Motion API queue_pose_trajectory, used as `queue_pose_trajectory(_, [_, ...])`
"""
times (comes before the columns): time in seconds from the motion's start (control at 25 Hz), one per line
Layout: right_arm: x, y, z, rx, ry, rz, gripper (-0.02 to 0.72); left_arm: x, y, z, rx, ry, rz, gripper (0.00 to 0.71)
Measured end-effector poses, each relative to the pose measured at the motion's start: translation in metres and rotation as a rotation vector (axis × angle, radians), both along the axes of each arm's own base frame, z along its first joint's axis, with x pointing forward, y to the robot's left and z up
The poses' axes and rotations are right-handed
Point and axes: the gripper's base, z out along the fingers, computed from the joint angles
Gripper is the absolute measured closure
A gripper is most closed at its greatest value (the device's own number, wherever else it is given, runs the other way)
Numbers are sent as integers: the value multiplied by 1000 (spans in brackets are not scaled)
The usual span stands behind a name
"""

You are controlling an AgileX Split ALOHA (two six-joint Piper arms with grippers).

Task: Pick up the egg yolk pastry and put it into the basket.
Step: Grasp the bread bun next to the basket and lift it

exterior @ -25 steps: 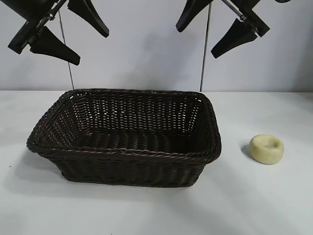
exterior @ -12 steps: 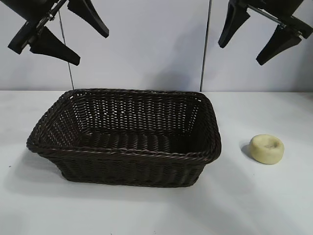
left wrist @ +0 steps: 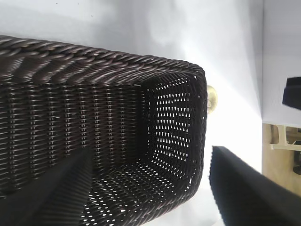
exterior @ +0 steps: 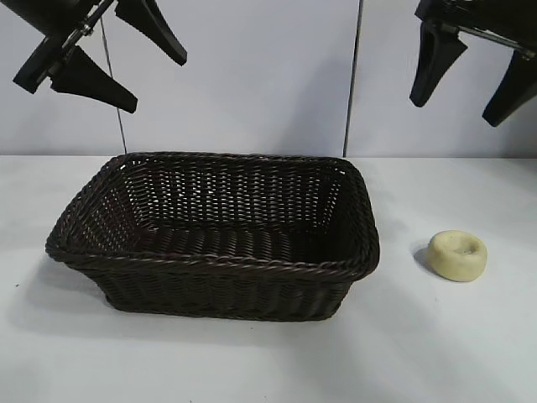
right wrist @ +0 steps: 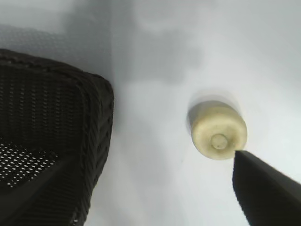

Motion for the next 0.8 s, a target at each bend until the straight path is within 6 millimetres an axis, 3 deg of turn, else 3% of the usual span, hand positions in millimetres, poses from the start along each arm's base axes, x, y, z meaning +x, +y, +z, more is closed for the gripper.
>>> queue_pose_trajectory(0.28, [-2,-5,-20,-55,-27,2,80,0,0,0,0,0,0,197])
queue_pose_trajectory(0.8, [17,-6,-52,-67,-47,-76,80,0,0,0,0,0,0,197])
